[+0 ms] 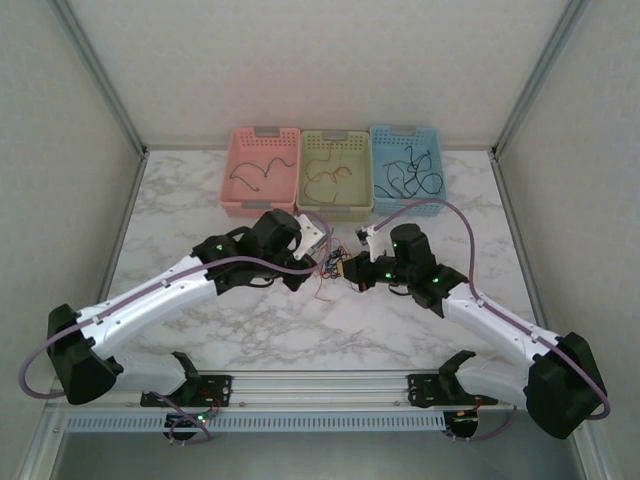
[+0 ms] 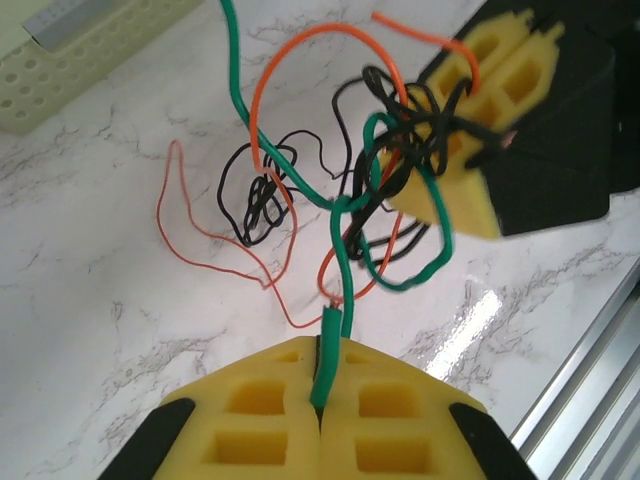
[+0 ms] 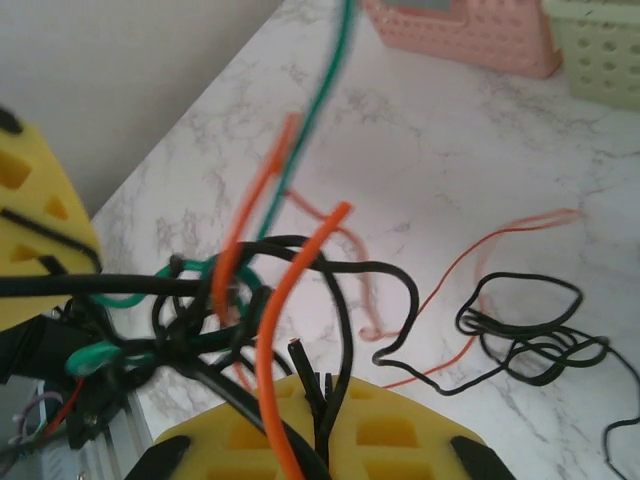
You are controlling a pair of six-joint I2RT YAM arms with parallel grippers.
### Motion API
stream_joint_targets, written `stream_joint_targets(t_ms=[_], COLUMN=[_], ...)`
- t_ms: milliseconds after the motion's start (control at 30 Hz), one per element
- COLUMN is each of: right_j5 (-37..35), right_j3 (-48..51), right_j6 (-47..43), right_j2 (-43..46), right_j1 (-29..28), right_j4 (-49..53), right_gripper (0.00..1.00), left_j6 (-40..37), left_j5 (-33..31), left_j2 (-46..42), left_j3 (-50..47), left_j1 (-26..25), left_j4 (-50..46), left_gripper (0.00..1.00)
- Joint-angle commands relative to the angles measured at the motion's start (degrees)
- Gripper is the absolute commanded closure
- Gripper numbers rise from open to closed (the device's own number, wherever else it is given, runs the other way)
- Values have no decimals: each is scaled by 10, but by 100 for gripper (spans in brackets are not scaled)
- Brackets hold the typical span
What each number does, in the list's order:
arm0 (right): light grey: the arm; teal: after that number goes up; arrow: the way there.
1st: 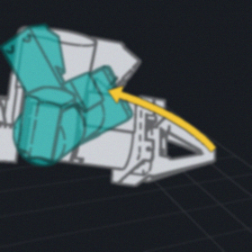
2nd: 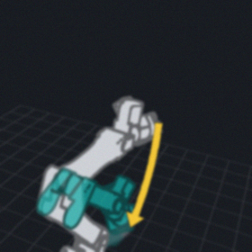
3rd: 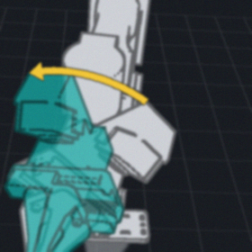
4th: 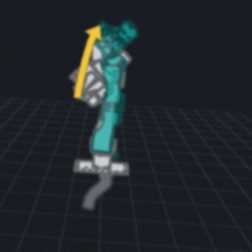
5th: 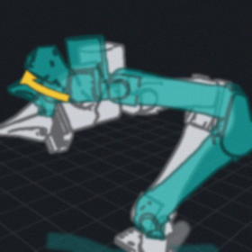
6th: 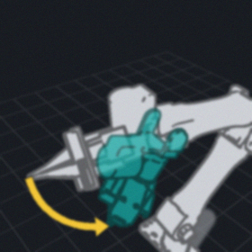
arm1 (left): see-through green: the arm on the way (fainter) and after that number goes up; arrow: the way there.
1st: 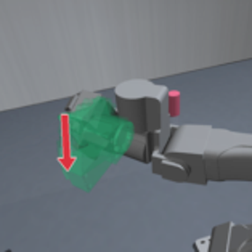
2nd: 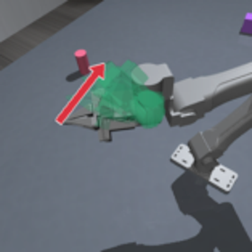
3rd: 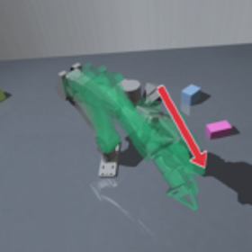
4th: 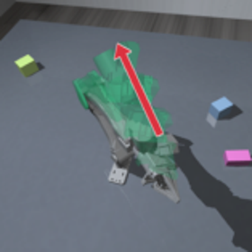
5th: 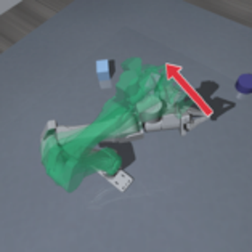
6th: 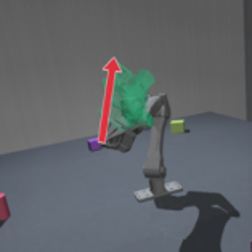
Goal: Untangle the cables
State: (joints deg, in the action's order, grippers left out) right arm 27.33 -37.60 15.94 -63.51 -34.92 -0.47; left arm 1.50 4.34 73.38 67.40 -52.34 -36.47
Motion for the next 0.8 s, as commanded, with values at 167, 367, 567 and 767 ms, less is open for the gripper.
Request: stream_joint_targets(t_ms=[167, 367, 567, 767], right_j5=[-101, -113, -87, -103], right_j3=[4, 34, 39, 45], right_j6=[83, 139, 144, 138], right_j2=[-8, -20, -30, -24], right_j1=[121, 193, 205, 212], right_j4=[39, 38, 28, 39], right_gripper=[100, 100, 100, 100], left_j6=[24, 25, 29, 30], left_j5=[-12, -22, -28, -31], left_j2=[-76, -123, -135, -130], left_j3=[-28, -35, -39, -37], left_j1=[6, 7, 8, 9], left_j4=[-87, -111, -105, -103], left_gripper=[100, 100, 100, 100])
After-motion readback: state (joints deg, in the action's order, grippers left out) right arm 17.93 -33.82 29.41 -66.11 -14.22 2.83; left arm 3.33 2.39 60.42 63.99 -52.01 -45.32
